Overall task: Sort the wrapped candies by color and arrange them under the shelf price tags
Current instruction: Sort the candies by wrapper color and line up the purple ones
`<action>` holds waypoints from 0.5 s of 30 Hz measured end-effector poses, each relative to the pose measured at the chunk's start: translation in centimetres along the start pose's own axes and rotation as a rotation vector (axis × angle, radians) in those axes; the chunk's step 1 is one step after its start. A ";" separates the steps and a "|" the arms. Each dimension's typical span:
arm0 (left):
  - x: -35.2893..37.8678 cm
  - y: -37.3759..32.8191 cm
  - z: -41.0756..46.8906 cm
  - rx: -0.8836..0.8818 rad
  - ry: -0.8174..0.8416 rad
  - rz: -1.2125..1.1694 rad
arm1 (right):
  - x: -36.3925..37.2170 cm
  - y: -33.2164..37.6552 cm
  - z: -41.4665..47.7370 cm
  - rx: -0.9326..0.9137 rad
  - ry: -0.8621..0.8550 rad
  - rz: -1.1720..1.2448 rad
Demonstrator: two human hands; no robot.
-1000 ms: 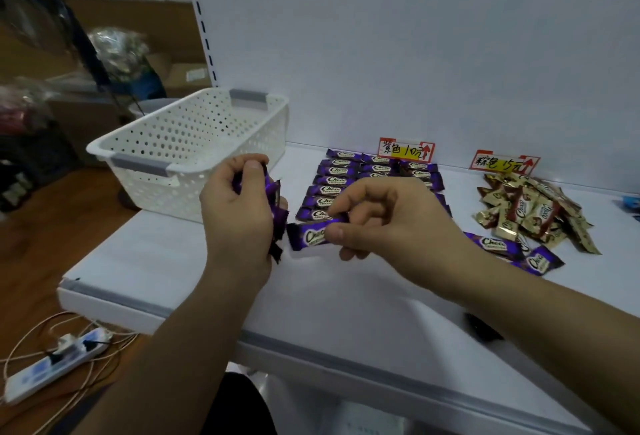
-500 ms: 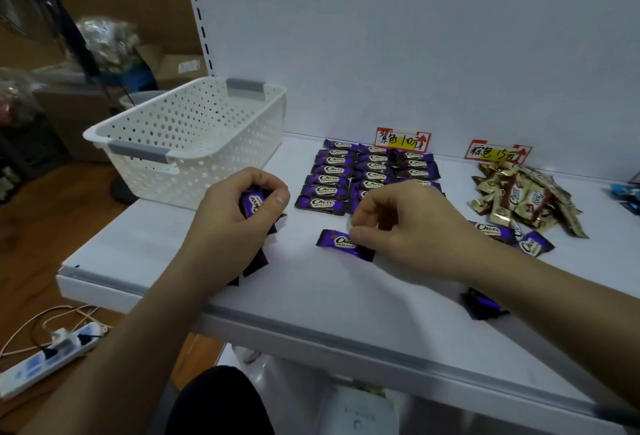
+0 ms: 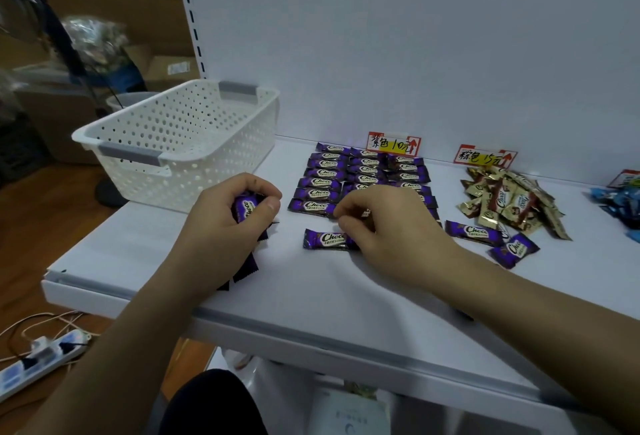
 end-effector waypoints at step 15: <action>-0.6 0.3 -0.2 -0.087 -0.041 -0.200 | 2.4 2.1 0.3 0.068 -0.119 -0.003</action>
Point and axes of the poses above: each hand's wrist, its own z-axis towards the middle knuckle, its own x-axis out of the palm, y = z × x, the point moved 2 cm from there along z, towards the middle knuckle, and after that the axes turned 3 degrees about x, right-handed, at the moved point
